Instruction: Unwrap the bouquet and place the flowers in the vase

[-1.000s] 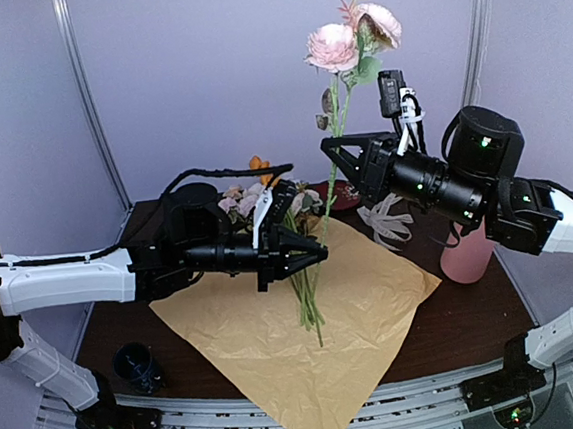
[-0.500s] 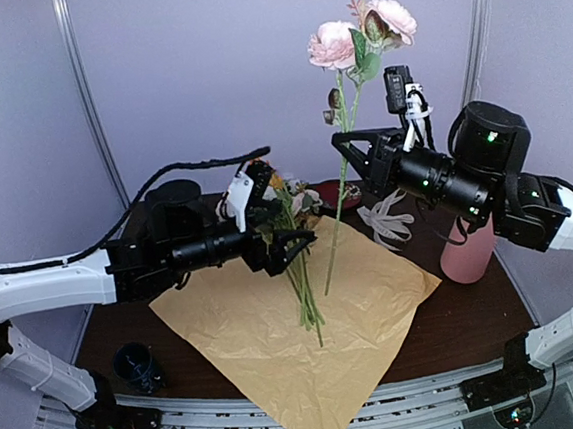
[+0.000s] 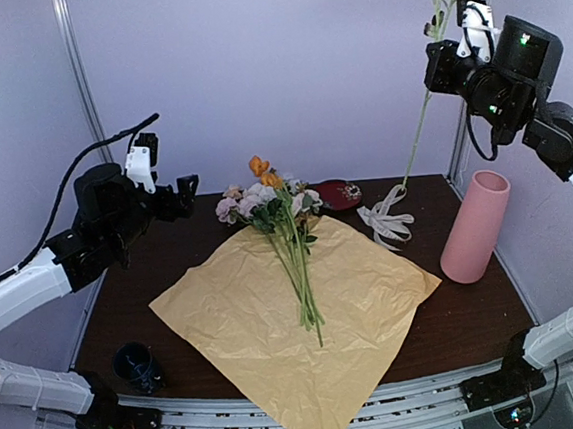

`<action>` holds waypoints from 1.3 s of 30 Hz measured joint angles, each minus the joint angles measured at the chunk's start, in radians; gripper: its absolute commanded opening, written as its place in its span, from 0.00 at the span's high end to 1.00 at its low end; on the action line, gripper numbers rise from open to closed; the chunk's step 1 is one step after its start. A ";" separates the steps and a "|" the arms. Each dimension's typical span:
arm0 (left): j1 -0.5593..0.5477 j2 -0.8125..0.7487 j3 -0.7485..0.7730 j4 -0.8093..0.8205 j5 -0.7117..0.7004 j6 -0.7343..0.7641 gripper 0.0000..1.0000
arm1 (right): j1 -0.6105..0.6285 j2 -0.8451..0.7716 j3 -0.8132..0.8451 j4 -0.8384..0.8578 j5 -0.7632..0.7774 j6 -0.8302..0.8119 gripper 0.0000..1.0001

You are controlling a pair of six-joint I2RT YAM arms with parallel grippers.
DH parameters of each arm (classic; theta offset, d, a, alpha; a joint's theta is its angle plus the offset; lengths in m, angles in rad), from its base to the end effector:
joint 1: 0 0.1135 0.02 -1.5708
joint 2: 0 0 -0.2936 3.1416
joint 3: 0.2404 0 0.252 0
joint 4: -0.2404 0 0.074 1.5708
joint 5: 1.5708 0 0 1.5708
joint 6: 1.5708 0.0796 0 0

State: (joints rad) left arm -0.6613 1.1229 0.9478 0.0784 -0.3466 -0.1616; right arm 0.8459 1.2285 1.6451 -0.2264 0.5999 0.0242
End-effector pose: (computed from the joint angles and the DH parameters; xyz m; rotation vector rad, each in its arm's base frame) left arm 0.2474 -0.1583 0.3802 0.1541 1.6654 -0.3346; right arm 0.2048 0.1635 0.5704 -0.0746 1.4191 0.3059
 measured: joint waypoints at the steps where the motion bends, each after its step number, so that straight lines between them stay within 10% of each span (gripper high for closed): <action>1: 0.010 -0.008 -0.018 0.000 0.000 0.000 0.02 | -0.028 -0.006 0.000 -0.001 0.029 -0.002 1.00; 16: 0.010 0.031 -0.167 0.005 0.029 0.006 0.03 | -0.230 -0.034 0.036 0.122 0.336 -0.241 1.00; 39: 0.010 0.041 -0.167 0.006 0.067 -0.004 0.04 | -0.430 -0.077 -0.253 0.103 0.263 -0.131 1.00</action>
State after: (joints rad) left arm -0.6518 1.1641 0.7811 0.0845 -0.2794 -0.1654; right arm 0.4164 1.1511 1.3918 -0.1230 0.8631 -0.1070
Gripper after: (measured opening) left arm 0.966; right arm 0.056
